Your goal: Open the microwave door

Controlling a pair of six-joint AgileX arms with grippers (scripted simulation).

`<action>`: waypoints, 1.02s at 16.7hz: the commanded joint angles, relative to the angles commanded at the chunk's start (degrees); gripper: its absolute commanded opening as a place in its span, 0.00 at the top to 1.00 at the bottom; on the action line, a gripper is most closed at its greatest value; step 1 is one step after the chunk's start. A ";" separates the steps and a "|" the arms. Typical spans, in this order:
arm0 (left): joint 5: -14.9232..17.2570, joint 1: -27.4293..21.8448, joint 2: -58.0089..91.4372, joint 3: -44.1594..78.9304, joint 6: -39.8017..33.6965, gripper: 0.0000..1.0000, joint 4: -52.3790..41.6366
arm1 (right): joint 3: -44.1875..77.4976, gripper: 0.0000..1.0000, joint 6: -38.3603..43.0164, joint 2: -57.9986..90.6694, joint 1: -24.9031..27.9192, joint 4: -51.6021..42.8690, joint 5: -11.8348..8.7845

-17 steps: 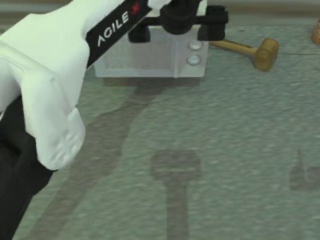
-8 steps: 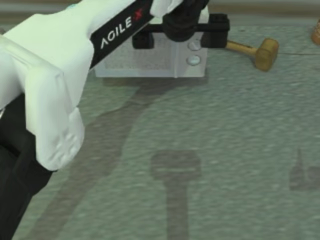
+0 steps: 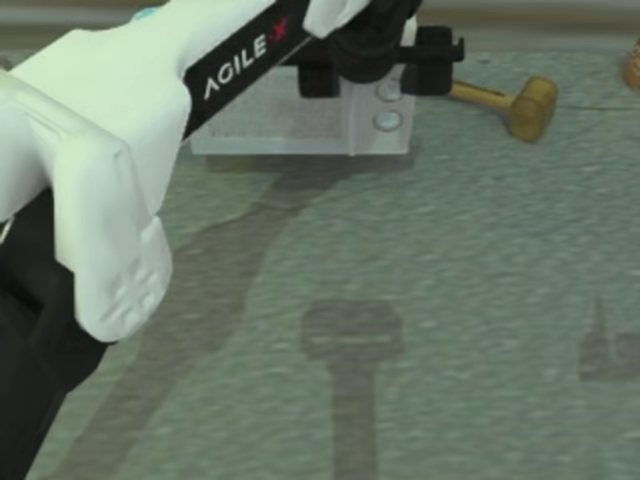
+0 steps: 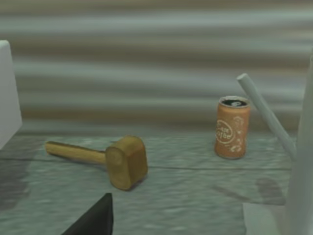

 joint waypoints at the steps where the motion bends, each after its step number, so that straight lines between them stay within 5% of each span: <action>1: 0.00 0.00 0.00 0.00 0.00 0.83 0.00 | 0.00 0.00 0.00 0.00 0.00 0.00 0.00; 4: 0.00 0.00 0.00 0.00 0.00 1.00 0.00 | 0.00 0.00 0.00 0.00 0.00 0.00 0.00; 17: -0.41 -1.49 -5.14 -9.13 -0.70 1.00 3.03 | 0.00 0.00 0.00 0.00 0.00 0.00 0.00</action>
